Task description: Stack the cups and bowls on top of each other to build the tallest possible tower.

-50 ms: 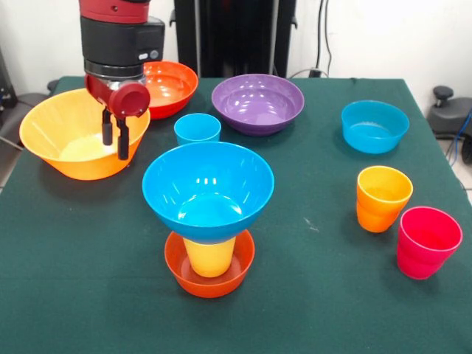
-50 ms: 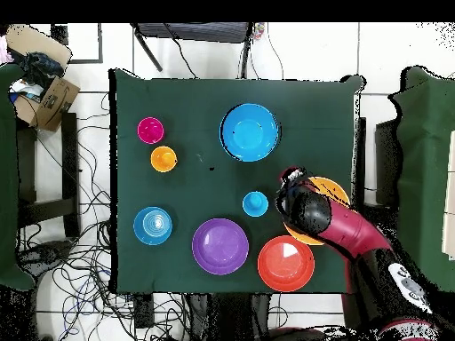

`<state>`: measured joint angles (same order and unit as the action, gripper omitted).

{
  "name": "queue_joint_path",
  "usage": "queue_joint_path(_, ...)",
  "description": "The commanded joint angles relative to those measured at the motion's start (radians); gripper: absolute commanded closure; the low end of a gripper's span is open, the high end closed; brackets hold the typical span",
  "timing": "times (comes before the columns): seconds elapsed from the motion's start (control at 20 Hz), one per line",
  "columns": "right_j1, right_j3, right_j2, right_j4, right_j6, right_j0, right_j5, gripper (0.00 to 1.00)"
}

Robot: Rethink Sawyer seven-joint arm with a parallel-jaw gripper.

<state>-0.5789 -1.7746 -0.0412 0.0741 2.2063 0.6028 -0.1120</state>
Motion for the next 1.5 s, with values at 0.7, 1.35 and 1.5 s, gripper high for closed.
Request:
queue_joint_path(0.7,0.102,-0.010,0.004,0.059,0.040,-0.023,0.009,0.00)
queue_joint_path(1.35,0.130,-0.004,0.001,0.065,0.048,-0.021,0.053,0.00)
queue_joint_path(1.5,0.155,0.008,-0.003,0.067,0.045,-0.014,0.065,0.00)
